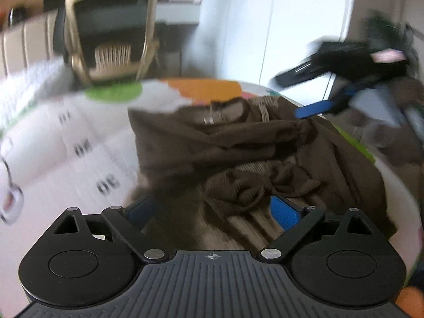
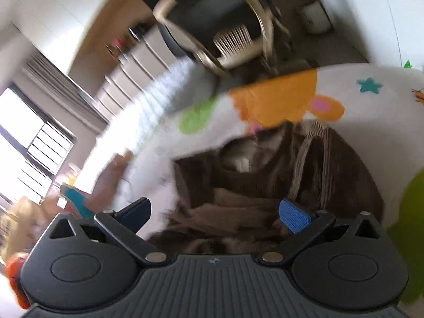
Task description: Fold clothes
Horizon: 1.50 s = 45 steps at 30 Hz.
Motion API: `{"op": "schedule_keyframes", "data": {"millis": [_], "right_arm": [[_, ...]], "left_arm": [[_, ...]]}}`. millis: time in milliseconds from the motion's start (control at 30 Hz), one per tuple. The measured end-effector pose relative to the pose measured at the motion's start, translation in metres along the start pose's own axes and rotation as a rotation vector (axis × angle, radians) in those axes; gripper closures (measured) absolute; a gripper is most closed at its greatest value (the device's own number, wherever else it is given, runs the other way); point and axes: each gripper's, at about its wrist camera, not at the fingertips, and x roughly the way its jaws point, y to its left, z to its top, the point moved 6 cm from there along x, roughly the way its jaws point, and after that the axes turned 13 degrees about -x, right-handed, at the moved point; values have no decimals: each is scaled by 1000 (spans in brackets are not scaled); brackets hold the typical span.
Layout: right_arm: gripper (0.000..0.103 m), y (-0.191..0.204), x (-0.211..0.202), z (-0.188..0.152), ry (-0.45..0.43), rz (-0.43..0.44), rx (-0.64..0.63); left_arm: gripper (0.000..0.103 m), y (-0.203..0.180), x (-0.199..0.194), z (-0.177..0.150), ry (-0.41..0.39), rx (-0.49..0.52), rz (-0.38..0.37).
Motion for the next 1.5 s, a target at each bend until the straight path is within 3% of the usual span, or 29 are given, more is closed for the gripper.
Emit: {"op": "schedule_keyframes", "data": {"millis": [100, 167, 267, 467, 600, 700, 800, 933, 1033, 1133, 1233, 1333, 1467, 1500], "right_arm": [[0, -11, 33, -8, 123, 9, 74], [0, -2, 48, -14, 172, 105, 154], [0, 55, 72, -12, 221, 342, 178], [0, 168, 66, 34, 86, 608, 14], [0, 153, 41, 53, 19, 498, -40], [0, 93, 24, 54, 5, 334, 7], [0, 11, 25, 43, 39, 171, 171], [0, -54, 38, 14, 74, 107, 334], [0, -38, 48, 8, 98, 179, 285], [0, -6, 51, 11, 123, 210, 164], [0, 3, 30, 13, 53, 201, 95], [0, -3, 8, 10, -46, 156, 73], [0, -21, -24, 6, -116, 102, 65], [0, -25, -31, 3, -127, 100, 71]], "left_arm": [[5, 1, -1, -3, -26, 82, 44], [5, 7, 3, -4, -21, 77, 61], [5, 17, 9, -5, -4, 46, 76], [5, 32, -4, -9, -6, 29, 115], [4, 27, -6, -10, 2, 20, 37], [3, 20, -2, -13, 30, -1, -22], [3, 12, 5, -7, 43, -30, -88], [3, 2, 8, 20, 26, -79, -188], [3, -8, 9, 30, 20, -41, -183], [3, -22, 16, 25, -53, 76, -16], [3, -50, 27, 23, -112, 206, 23], [4, -85, 46, 23, -120, 367, -20], [6, -104, 83, 23, -36, 397, -61], [14, -106, 93, 23, -15, 397, -63]]}}
